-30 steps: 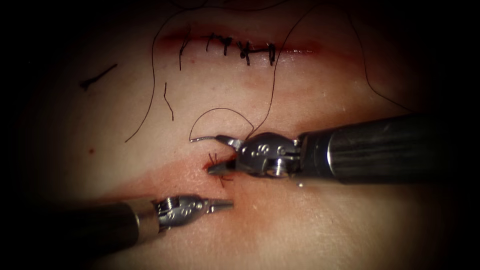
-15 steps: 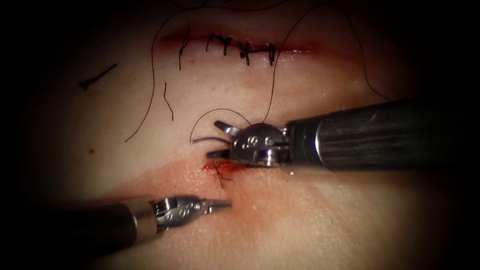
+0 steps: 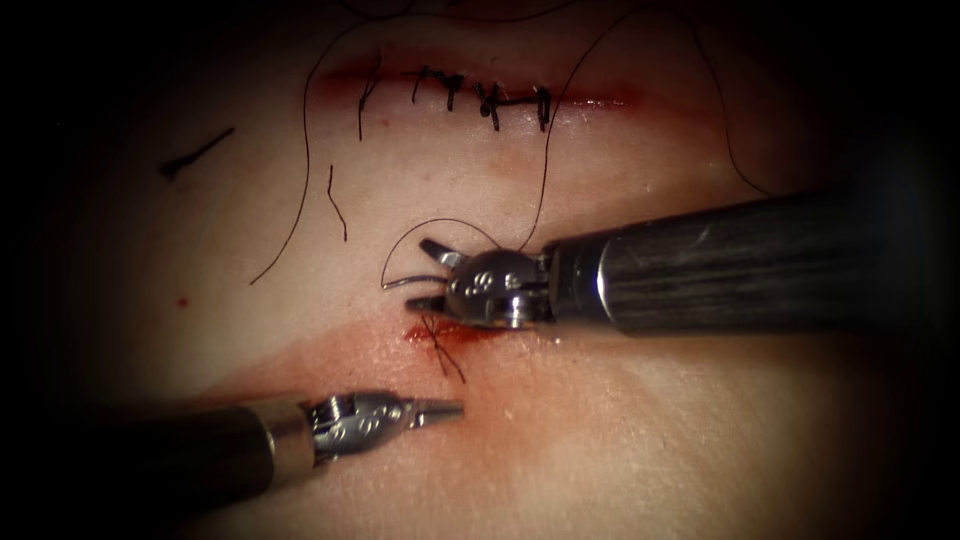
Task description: Wound Closure
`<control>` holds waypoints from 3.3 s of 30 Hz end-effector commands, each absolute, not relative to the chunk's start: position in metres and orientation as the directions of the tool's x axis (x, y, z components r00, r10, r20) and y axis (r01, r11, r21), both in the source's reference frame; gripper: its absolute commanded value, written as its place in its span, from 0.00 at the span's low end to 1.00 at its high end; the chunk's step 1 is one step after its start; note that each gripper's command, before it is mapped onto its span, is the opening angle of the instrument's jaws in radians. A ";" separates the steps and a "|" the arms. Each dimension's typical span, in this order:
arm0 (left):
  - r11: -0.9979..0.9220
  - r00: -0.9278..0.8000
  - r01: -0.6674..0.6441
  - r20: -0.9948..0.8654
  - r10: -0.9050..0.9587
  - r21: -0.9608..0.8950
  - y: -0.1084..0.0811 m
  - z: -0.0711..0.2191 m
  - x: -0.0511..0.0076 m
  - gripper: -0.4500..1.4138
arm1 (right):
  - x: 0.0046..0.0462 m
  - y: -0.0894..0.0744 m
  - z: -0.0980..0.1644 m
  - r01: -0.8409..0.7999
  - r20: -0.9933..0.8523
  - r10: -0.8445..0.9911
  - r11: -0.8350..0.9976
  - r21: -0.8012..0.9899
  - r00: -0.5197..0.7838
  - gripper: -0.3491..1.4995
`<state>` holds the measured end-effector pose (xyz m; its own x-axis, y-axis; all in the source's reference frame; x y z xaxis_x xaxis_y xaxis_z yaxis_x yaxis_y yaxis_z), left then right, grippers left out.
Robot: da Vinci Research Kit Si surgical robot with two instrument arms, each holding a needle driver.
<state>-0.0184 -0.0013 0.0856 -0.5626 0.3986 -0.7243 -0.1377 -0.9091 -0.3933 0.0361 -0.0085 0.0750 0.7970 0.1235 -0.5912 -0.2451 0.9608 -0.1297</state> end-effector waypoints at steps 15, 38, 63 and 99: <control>-0.908 -0.562 -0.135 -0.725 0.399 -0.396 -0.002 0.086 -0.0189 0.00 | 0.0355 -0.009 0.075 -0.152 -0.507 0.041 0.972 -0.180 0.861 0.00; -0.908 -0.562 -0.135 -0.725 0.399 -0.396 -0.002 0.086 -0.0189 0.00 | 0.0335 -0.006 0.074 -0.131 -0.780 0.129 0.989 0.061 0.612 0.00; -0.908 -0.562 -0.137 -0.724 0.400 -0.396 -0.002 0.086 -0.0191 0.00 | 0.0328 -0.005 0.076 0.159 -0.877 0.085 0.971 0.180 0.473 0.00; -0.908 -0.562 -0.138 -0.724 0.401 -0.396 -0.002 0.086 -0.0192 0.00 | 0.0327 -0.006 0.078 0.466 -0.960 0.089 0.860 0.208 0.264 0.00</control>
<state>-0.0185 -0.0015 0.0855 -0.5627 0.3994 -0.7238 -0.1396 -0.9089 -0.3930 0.0321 -0.0060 0.0771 0.2650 0.0869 -0.9603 0.4653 0.8608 0.2063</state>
